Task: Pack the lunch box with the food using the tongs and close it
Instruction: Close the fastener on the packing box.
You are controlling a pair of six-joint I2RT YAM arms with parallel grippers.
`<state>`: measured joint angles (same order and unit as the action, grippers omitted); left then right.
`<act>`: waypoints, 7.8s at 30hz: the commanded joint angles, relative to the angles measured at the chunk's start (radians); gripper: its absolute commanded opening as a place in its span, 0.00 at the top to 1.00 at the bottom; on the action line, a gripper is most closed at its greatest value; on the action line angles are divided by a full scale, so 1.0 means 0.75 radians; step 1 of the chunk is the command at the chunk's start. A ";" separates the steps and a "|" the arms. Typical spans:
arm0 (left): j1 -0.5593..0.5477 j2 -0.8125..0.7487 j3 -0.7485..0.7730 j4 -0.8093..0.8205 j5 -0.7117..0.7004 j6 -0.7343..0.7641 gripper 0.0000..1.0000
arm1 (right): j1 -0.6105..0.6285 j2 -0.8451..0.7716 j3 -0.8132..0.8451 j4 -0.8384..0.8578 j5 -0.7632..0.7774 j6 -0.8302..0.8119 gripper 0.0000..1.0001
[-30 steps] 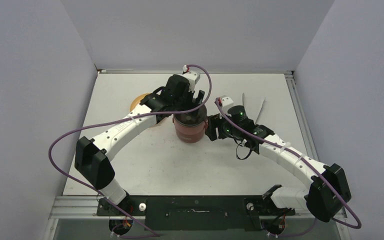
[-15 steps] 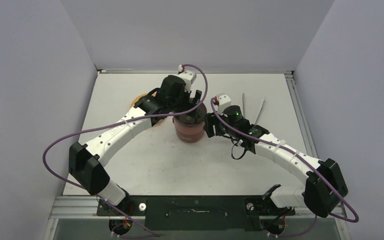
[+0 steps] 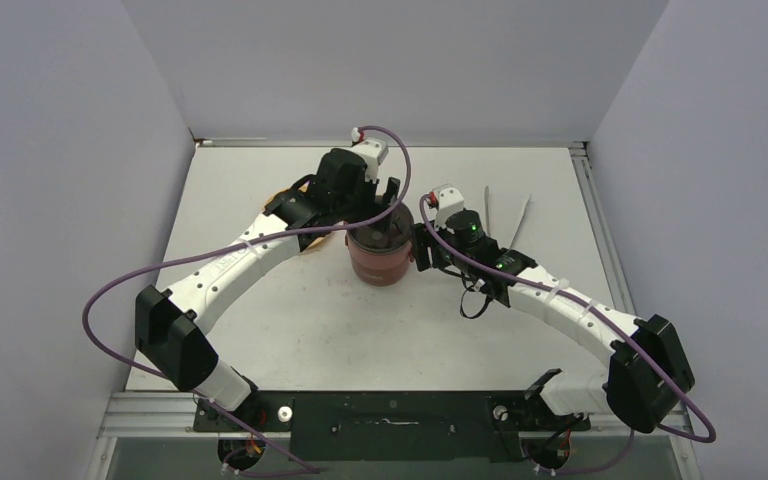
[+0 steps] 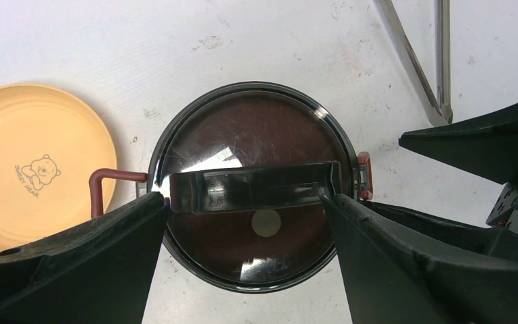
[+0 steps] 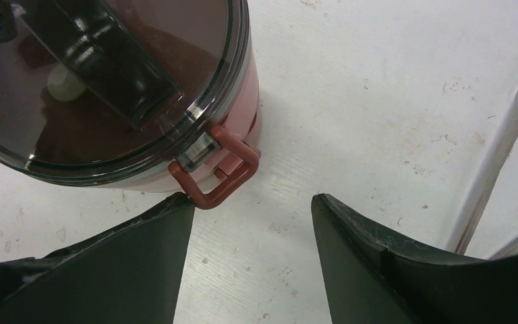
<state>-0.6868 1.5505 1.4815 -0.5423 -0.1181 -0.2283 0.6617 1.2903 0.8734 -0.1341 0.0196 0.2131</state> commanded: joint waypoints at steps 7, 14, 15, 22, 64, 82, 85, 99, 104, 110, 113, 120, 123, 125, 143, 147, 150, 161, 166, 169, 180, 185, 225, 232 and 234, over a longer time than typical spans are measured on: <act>0.016 -0.016 0.018 0.028 0.032 -0.013 0.09 | -0.002 -0.024 0.040 0.023 -0.015 -0.010 0.34; 0.016 0.040 0.051 -0.021 0.015 -0.013 0.09 | -0.043 -0.088 0.040 -0.102 -0.032 -0.009 0.34; 0.016 0.043 0.053 -0.021 0.010 -0.012 0.09 | -0.056 -0.094 0.034 -0.110 -0.037 -0.008 0.34; 0.014 0.068 0.056 -0.024 -0.003 -0.001 0.10 | -0.155 -0.085 0.020 -0.136 -0.071 0.023 0.35; -0.045 0.239 0.125 -0.210 -0.197 0.102 0.13 | -0.165 0.245 0.212 -0.107 -0.157 0.119 0.38; -0.044 0.256 0.119 -0.218 -0.111 0.093 0.16 | -0.162 0.330 0.232 0.058 -0.192 0.186 0.42; -0.044 0.262 0.117 -0.220 -0.107 0.094 0.16 | -0.162 0.342 0.240 0.080 -0.202 0.191 0.42; -0.029 0.207 0.137 -0.195 -0.169 0.065 0.12 | -0.213 0.062 0.144 -0.017 -0.142 0.046 0.34; -0.010 0.171 0.177 -0.171 -0.108 0.026 0.09 | -0.199 -0.041 0.121 -0.065 -0.182 -0.053 0.33; 0.041 0.094 0.161 -0.098 0.000 -0.021 0.06 | -0.110 -0.095 0.107 -0.078 -0.206 -0.169 0.32; 0.060 0.057 0.123 -0.040 0.047 -0.029 0.04 | -0.072 -0.073 0.108 -0.063 -0.182 -0.190 0.32; 0.070 0.026 0.085 -0.011 0.065 -0.025 0.03 | -0.047 0.019 0.118 -0.020 -0.135 -0.179 0.33; 0.073 0.020 0.078 -0.005 0.068 -0.025 0.03 | -0.041 0.051 0.122 0.006 -0.125 -0.173 0.34; 0.076 0.018 0.075 -0.002 0.071 -0.025 0.03 | -0.039 0.066 0.120 0.030 -0.117 -0.165 0.34; 0.081 0.023 0.070 -0.007 0.091 -0.023 0.03 | -0.033 0.123 0.118 0.075 -0.031 -0.129 0.36; 0.083 0.021 0.070 -0.009 0.093 -0.023 0.03 | -0.033 0.128 0.117 0.081 -0.030 -0.125 0.36; 0.081 0.018 0.070 -0.008 0.093 -0.023 0.03 | -0.032 0.132 0.118 0.086 -0.030 -0.125 0.36; 0.092 0.026 0.063 -0.019 0.078 -0.019 0.03 | -0.033 0.102 0.111 0.063 -0.075 -0.112 0.35; 0.085 0.039 0.066 -0.033 0.044 -0.018 0.03 | -0.071 0.023 0.094 0.004 -0.154 -0.065 0.34; 0.074 0.042 0.070 -0.035 0.037 -0.017 0.03 | -0.107 -0.027 0.084 -0.037 -0.198 -0.048 0.33; 0.053 0.096 0.109 -0.052 0.008 0.002 0.03 | -0.189 0.020 0.126 -0.172 -0.116 0.005 0.35; 0.051 0.127 0.146 -0.055 0.007 0.004 0.03 | -0.185 0.075 0.138 -0.175 -0.112 0.025 0.35; 0.014 0.211 0.146 -0.118 -0.070 0.066 0.14 | -0.142 0.387 0.271 -0.061 -0.095 0.095 0.39; 0.014 0.215 0.146 -0.118 -0.060 0.065 0.15 | -0.140 0.403 0.274 -0.015 -0.106 0.132 0.45; 0.014 0.215 0.146 -0.119 -0.059 0.065 0.15 | -0.140 0.406 0.271 -0.002 -0.116 0.143 0.45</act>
<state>-0.6781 1.6798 1.5829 -0.5869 -0.1604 -0.2012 0.5442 1.5898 1.0325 -0.2352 -0.0566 0.2852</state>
